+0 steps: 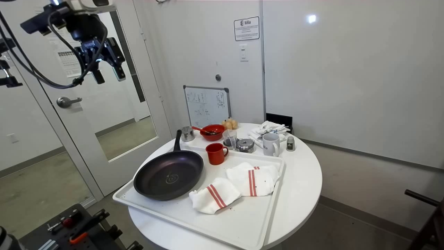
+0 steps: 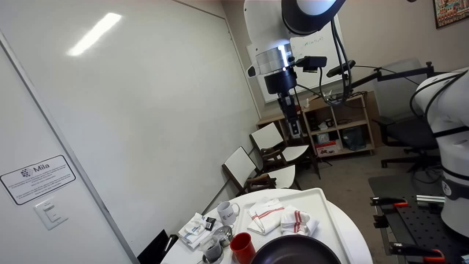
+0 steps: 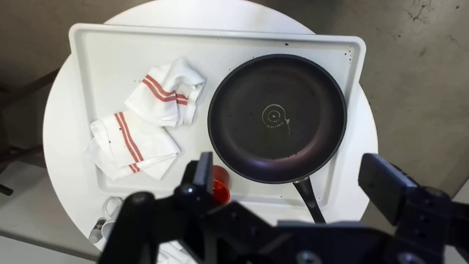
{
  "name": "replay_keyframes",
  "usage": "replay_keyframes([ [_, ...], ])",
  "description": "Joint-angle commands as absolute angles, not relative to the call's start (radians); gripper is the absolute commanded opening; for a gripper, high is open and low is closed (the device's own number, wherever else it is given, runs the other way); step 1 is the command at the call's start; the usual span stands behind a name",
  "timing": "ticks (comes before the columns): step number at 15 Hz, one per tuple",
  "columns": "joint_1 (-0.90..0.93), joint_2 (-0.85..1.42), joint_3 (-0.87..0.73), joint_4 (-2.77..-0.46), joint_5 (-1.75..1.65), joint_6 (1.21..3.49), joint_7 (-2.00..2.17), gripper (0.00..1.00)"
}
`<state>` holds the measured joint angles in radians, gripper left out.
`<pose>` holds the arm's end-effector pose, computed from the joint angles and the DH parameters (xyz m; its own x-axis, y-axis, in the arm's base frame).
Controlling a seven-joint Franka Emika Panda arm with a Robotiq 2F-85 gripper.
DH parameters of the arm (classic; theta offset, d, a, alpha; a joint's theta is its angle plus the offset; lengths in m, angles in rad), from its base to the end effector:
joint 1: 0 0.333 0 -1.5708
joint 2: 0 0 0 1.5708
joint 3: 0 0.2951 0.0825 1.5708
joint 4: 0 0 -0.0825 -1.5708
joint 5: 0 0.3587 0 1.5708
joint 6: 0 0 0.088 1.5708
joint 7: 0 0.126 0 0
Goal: Move the red cup to the right.
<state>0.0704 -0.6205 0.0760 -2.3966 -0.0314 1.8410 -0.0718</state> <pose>0.3560 0.0521 0.5082 0.9753 0.2132 0.0574 0.2084 -0.9748 0.0791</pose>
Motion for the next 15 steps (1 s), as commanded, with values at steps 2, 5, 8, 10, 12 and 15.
replay_keyframes([
  [2,0.074,-0.557,0.063,-2.388,-0.028,1.882,-0.066,1.0],
  [5,0.071,-0.493,0.058,-2.387,-0.02,1.938,-0.06,1.0],
  [8,0.07,-0.41,0.058,-2.389,-0.016,2.026,-0.052,1.0],
  [10,0.067,-0.355,0.062,-2.39,-0.022,2.084,-0.037,1.0],
  [12,0.065,-0.3,0.064,-2.388,-0.026,2.13,-0.028,1.0],
  [15,0.064,-0.219,0.067,-2.385,-0.029,2.198,-0.009,1.0],
])
